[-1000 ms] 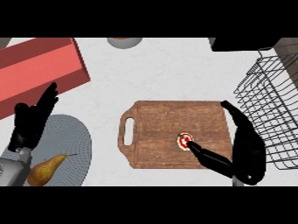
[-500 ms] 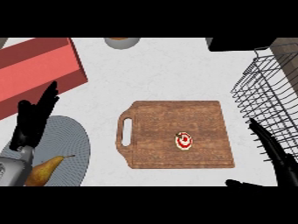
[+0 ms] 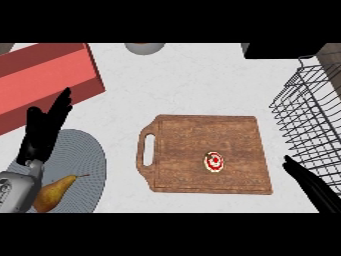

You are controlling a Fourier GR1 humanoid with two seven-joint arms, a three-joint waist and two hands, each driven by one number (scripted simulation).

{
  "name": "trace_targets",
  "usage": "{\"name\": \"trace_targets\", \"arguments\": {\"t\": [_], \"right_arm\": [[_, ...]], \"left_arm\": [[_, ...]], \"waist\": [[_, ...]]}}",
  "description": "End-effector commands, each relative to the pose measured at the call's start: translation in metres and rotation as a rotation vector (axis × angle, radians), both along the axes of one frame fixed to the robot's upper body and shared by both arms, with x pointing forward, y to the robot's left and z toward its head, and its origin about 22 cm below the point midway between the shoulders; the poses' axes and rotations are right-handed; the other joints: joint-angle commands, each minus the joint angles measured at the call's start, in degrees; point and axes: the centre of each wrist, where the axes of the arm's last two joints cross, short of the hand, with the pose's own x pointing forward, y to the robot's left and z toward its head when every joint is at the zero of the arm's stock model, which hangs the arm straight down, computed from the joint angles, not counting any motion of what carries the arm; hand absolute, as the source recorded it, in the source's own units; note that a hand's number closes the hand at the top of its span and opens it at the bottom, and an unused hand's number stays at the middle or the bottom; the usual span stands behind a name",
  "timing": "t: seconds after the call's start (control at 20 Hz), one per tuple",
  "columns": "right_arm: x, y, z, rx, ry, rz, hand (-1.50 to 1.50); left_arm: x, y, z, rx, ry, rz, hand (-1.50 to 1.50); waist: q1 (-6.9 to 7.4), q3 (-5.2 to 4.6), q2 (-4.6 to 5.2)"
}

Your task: Pick the cupcake from the cutting board and place it in the basket

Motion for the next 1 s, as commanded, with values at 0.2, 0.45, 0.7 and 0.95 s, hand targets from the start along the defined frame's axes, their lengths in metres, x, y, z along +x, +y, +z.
{"name": "trace_targets", "arguments": {"t": [0.2,0.45,0.7,0.95], "right_arm": [[-0.003,0.015,0.023,0.012,0.000,-0.076,-1.50],[0.002,0.031,-0.002,0.006,-0.039,-0.151,-1.50],[0.002,0.027,-0.024,-0.006,-0.031,-0.143,-1.50],[0.021,0.041,-0.052,0.026,0.008,-0.131,-1.50]], "left_arm": [[-0.005,-0.009,-0.026,-0.022,0.001,-0.009,0.00],[-0.003,0.002,-0.024,0.005,-0.009,-0.008,0.00],[0.014,0.012,-0.001,0.004,-0.008,-0.009,0.00],[0.002,-0.003,-0.018,0.007,-0.007,-0.010,0.00]], "waist": [[0.66,0.18,0.13],[0.72,0.19,0.12],[0.55,0.21,0.12],[0.80,0.21,0.15]]}}
